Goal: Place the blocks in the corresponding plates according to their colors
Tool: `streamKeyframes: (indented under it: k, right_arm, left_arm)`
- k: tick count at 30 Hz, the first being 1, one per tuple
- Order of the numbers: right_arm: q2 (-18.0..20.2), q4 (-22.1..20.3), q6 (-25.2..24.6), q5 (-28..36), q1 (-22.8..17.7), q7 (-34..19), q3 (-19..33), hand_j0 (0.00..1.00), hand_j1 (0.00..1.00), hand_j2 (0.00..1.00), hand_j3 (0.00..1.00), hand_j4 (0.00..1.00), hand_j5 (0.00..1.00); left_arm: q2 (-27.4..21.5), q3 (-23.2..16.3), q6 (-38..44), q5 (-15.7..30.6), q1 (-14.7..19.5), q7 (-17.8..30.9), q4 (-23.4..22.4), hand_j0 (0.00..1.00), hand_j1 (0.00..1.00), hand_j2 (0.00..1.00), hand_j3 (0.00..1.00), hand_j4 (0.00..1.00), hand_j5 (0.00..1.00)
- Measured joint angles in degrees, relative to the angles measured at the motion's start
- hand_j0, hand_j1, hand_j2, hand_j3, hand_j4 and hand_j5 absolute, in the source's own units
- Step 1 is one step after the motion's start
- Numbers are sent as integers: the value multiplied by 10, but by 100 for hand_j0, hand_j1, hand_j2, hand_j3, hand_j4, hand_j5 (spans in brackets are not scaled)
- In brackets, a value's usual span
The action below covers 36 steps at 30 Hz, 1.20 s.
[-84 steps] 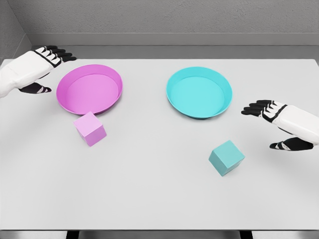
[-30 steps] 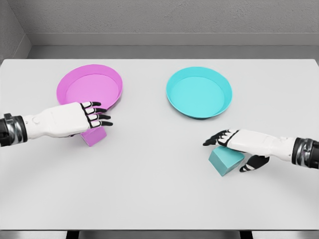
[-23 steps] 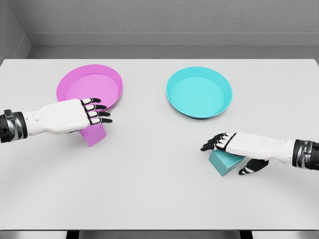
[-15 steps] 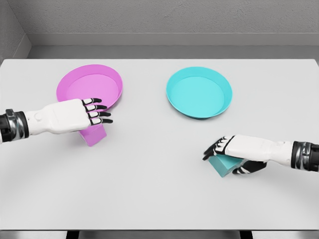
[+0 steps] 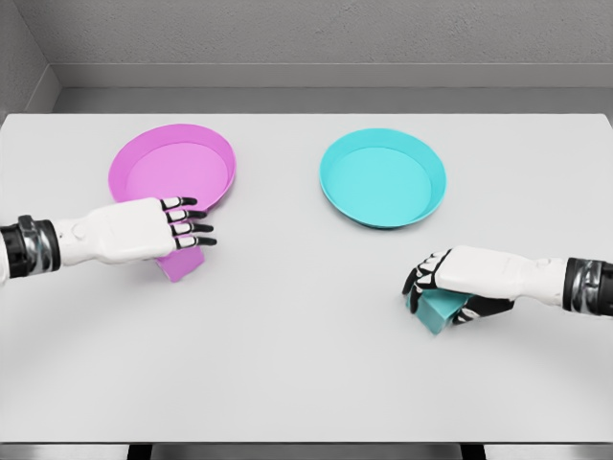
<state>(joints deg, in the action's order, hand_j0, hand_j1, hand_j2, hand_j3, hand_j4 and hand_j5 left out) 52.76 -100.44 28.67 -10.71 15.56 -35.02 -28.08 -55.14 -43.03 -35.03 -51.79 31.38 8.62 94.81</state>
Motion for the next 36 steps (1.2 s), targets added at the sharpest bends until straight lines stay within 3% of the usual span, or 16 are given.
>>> streamKeyframes:
  k: [7, 13, 21, 36]
  right_arm:
    - [-1, 0, 0, -1, 23, 0, 0, 42, 42, 42, 42, 42, 42]
    - [-1, 0, -5, 0, 47, 0, 1, 42, 42, 42, 42, 42, 42]
    - [-3, 4, -41, 0, 80, 0, 0, 42, 42, 42, 42, 42, 42]
    - [-50, 42, -113, -4, 169, 0, -49, 42, 42, 42, 42, 42, 42]
  left_arm:
    - [0, -3, 0, 8, 0, 24, 0, 99, 99, 99, 99, 99, 99]
    - [-1, -3, 0, 9, -1, 27, 0, 79, 79, 79, 79, 79, 79]
    - [-2, -3, 0, 7, -1, 27, 0, 61, 61, 61, 61, 61, 61]
    - [-3, 4, 0, 12, 10, 26, 3, 54, 54, 54, 54, 54, 54]
